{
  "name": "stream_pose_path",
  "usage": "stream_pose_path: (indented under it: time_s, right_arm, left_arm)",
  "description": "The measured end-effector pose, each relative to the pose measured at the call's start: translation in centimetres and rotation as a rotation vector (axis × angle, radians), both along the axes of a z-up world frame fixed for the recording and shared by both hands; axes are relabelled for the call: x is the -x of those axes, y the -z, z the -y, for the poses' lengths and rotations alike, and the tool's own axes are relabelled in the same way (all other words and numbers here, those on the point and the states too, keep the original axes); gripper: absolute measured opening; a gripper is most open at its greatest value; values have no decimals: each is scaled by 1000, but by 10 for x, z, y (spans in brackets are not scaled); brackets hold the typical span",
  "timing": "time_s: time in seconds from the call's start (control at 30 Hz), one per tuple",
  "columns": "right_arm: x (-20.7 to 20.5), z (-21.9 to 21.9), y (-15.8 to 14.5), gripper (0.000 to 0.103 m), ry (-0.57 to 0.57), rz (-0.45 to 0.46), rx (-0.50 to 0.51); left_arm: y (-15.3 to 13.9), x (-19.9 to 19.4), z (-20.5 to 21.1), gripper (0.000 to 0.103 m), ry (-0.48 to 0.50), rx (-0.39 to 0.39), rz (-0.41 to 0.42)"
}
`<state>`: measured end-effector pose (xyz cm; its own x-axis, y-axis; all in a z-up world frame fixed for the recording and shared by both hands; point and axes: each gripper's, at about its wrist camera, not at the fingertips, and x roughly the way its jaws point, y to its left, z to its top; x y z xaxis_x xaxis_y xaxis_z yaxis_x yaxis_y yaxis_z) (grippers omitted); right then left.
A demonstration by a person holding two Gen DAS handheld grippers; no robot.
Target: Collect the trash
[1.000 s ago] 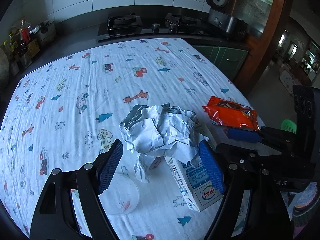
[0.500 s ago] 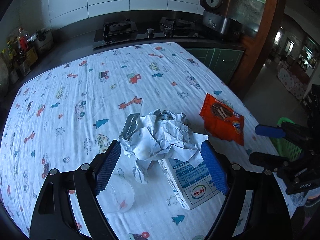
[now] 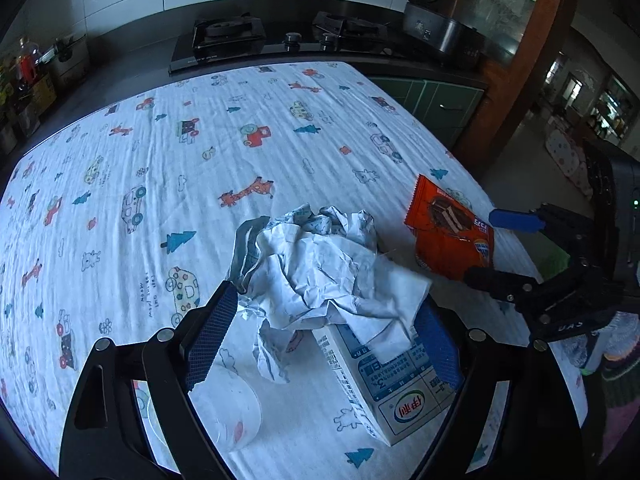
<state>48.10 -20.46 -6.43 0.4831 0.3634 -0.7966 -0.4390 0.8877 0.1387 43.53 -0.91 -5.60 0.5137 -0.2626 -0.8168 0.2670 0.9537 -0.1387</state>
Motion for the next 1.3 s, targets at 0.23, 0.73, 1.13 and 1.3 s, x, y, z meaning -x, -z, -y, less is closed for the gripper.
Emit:
stream_pose_path:
  time_s: [0.23, 0.73, 1.13, 1.3]
  right_arm:
    - [-12, -16, 17, 91, -27, 9, 104]
    - [11, -15, 4, 37, 19, 15, 94]
    - [27, -15, -18, 87, -7, 73, 90]
    - [1, -14, -5, 91, -52, 47, 116]
  left_arm:
    - [6, -7, -9, 83, -5, 3, -3]
    - [-15, 6, -17, 23, -35, 1, 58]
    - [-52, 31, -26, 23, -29, 68, 120]
    - [-55, 29, -30, 23, -23, 76, 133]
